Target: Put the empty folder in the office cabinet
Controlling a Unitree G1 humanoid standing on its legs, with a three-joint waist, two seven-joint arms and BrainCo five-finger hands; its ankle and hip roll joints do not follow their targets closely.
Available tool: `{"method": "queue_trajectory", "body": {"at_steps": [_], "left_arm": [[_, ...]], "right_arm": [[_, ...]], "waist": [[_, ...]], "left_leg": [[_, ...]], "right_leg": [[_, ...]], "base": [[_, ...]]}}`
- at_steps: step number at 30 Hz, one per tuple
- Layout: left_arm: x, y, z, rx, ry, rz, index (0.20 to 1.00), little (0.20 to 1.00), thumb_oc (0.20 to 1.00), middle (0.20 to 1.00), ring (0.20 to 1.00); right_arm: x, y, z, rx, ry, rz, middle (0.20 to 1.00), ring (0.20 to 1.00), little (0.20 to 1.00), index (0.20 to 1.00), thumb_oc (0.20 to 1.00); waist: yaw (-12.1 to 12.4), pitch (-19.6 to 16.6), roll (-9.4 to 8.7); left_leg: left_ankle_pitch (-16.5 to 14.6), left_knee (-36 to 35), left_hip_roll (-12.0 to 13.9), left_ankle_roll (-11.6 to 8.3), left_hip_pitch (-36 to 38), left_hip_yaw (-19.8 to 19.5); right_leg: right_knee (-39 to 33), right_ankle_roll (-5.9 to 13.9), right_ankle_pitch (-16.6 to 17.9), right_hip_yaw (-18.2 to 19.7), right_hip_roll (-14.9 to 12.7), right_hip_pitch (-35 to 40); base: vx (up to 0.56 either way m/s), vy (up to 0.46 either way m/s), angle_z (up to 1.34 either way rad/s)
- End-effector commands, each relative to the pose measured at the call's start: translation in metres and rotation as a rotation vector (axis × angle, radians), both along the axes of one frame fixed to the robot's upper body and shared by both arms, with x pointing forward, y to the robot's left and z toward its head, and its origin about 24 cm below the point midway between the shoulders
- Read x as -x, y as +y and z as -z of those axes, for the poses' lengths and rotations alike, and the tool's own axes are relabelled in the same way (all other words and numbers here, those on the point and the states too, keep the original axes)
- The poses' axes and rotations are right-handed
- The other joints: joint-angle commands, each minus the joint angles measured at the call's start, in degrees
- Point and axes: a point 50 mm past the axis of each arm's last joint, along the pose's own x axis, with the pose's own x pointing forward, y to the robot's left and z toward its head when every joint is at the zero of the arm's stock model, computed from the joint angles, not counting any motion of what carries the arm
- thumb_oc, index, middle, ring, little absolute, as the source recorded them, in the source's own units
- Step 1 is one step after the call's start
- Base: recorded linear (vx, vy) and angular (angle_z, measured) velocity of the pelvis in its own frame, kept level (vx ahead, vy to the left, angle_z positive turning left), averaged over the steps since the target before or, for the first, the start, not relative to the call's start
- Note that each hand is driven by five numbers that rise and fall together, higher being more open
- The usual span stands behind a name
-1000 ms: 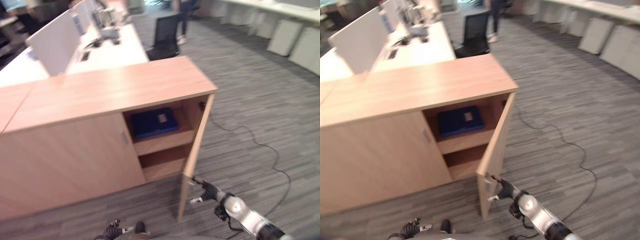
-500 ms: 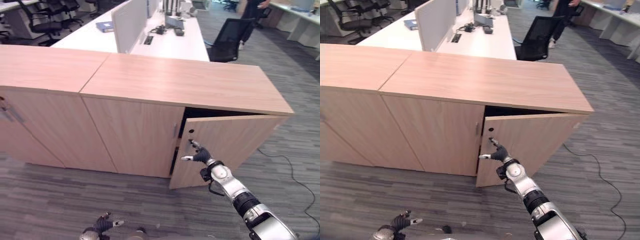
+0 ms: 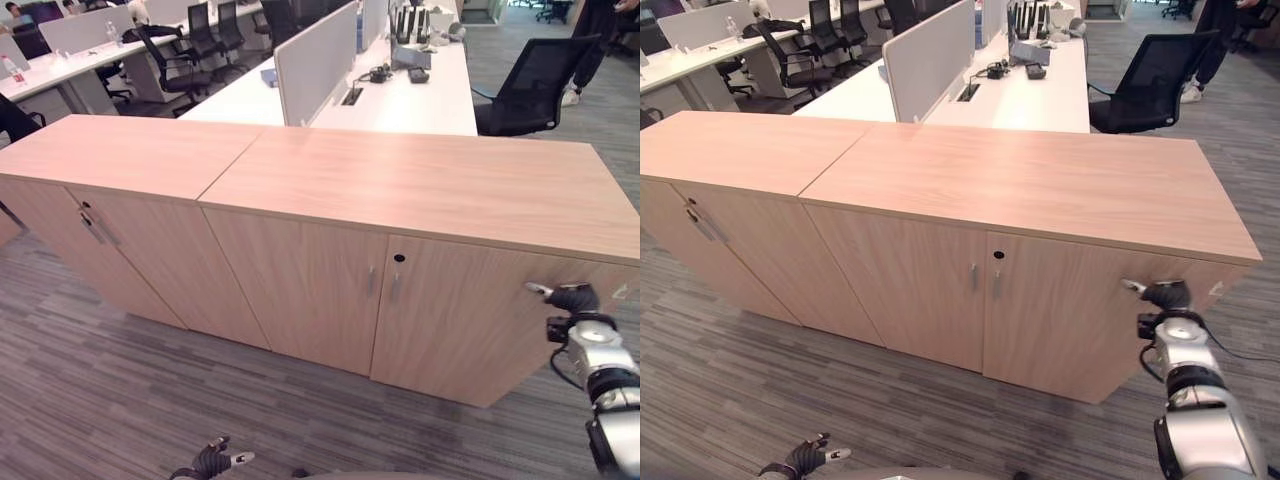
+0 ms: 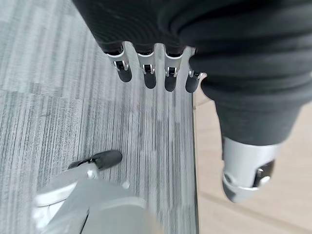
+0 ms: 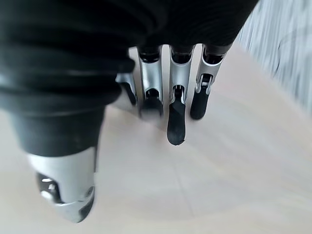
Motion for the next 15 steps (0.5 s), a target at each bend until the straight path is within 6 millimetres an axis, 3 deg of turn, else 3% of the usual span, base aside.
{"method": "queue_trajectory", "body": {"at_steps": [1,15], "left_arm": [[-0.014,0.022,-0.008,-0.068,-0.011,0.038,1.0,1.0,1.0,1.0,1.0],[-0.006,0.021,-0.004,-0.082,0.023,0.016,1.0,1.0,1.0,1.0,1.0]], "right_arm": [[-0.044,0.027,-0.033,-0.024,-0.146,-0.106,1.0,1.0,1.0,1.0,1.0],[-0.053,0.057,-0.015,-0.076,-0.119,-0.209,1.0,1.0,1.0,1.0,1.0]], "waist": [[1.62,-0.31,-3.69],[0.77,-0.62,-3.31]], "left_leg": [[-4.78,1.97,-1.39,-0.35,0.39,1.08],[-4.38,1.4,-0.28,-0.92,1.34,1.91]], "right_leg": [[2.89,4.82,-3.76,-1.97,-5.12,1.22],[1.87,4.24,-3.82,-1.8,-4.25,2.04]], "base": [[0.02,-0.069,-0.02],[0.01,-0.014,-0.01]]}}
